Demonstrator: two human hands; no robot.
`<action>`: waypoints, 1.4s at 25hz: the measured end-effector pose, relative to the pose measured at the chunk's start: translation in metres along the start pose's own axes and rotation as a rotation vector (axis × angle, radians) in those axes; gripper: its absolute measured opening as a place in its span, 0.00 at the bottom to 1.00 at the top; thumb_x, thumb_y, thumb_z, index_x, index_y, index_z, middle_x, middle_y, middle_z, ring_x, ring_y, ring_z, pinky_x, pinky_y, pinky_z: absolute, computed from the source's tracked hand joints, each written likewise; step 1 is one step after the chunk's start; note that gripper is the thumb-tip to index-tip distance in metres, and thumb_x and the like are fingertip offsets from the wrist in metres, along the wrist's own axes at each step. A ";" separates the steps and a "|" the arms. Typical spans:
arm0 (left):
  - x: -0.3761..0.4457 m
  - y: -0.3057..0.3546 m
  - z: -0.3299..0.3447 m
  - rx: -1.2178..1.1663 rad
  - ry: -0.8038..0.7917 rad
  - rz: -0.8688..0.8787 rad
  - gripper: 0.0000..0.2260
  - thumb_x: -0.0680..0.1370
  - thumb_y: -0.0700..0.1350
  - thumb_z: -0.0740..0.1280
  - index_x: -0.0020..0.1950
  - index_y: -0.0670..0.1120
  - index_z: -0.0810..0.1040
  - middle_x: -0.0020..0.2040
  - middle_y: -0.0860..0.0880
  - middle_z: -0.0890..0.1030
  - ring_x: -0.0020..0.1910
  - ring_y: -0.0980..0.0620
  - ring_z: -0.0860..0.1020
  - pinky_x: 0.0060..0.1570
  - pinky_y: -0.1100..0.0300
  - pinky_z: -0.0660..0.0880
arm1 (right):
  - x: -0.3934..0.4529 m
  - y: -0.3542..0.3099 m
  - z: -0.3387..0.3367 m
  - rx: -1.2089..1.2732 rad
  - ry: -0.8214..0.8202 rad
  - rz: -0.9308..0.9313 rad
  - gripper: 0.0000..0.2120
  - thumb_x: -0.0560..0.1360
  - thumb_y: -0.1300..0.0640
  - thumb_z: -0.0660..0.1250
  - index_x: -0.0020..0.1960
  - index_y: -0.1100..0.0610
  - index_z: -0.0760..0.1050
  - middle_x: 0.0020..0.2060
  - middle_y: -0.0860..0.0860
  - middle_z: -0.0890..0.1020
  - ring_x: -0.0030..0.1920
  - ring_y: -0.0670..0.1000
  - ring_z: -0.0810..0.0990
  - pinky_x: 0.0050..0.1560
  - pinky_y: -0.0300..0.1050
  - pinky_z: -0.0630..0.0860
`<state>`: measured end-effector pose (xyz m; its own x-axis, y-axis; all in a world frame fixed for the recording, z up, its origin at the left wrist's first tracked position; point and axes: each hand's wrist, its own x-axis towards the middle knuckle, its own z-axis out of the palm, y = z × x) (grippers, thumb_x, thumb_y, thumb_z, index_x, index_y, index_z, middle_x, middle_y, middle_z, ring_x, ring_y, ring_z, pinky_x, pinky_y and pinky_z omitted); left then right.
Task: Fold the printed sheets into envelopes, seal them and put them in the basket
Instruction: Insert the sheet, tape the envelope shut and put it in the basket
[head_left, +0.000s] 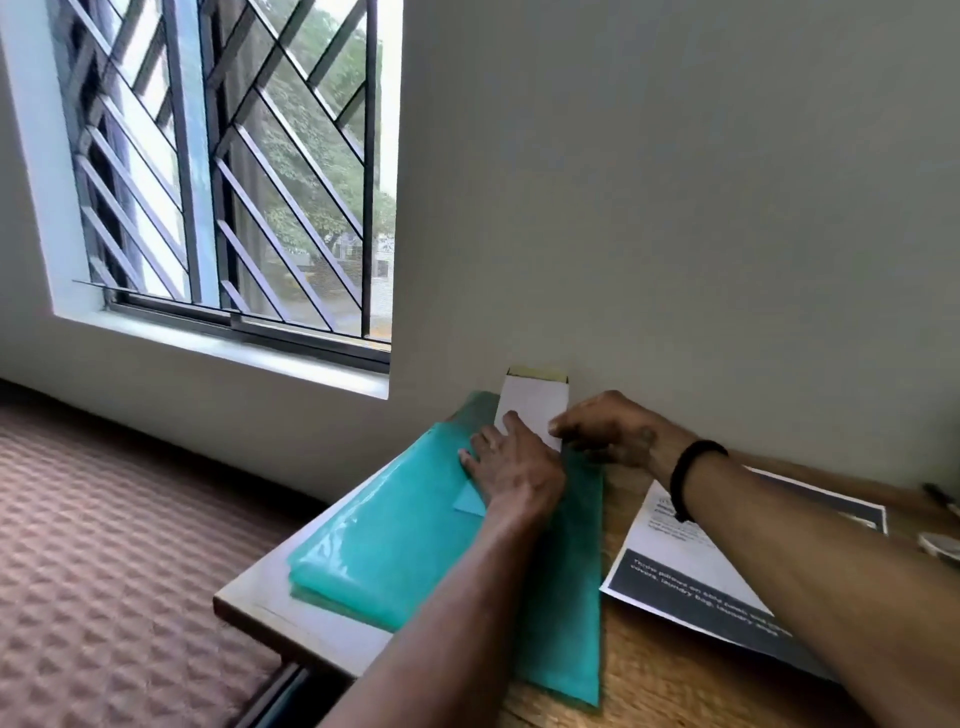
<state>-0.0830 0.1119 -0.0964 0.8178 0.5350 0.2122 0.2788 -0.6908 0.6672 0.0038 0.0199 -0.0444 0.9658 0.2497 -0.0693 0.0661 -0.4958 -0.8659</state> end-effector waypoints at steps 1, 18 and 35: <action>0.000 -0.001 0.000 -0.024 0.012 -0.011 0.25 0.83 0.50 0.62 0.79 0.46 0.62 0.77 0.38 0.68 0.79 0.36 0.63 0.80 0.37 0.53 | 0.001 -0.001 -0.002 0.040 0.021 -0.015 0.13 0.72 0.63 0.79 0.55 0.65 0.85 0.47 0.60 0.86 0.38 0.51 0.80 0.37 0.42 0.77; 0.002 0.015 -0.028 -0.561 0.214 0.070 0.34 0.87 0.62 0.47 0.56 0.38 0.82 0.56 0.37 0.85 0.48 0.41 0.82 0.52 0.49 0.77 | -0.059 0.054 -0.110 0.985 0.234 -0.114 0.04 0.75 0.71 0.71 0.50 0.67 0.80 0.52 0.63 0.84 0.51 0.58 0.84 0.36 0.46 0.86; -0.026 0.049 0.005 -0.914 -0.669 0.320 0.16 0.77 0.45 0.76 0.63 0.42 0.84 0.56 0.41 0.88 0.51 0.45 0.88 0.47 0.54 0.85 | -0.157 0.139 -0.183 -0.008 0.196 -0.360 0.17 0.70 0.52 0.82 0.54 0.55 0.81 0.46 0.52 0.89 0.45 0.52 0.89 0.43 0.47 0.86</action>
<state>-0.0877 0.0618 -0.0727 0.9623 -0.1492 0.2274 -0.2295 0.0038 0.9733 -0.0926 -0.2405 -0.0630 0.9099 0.2455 0.3343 0.4101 -0.4120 -0.8137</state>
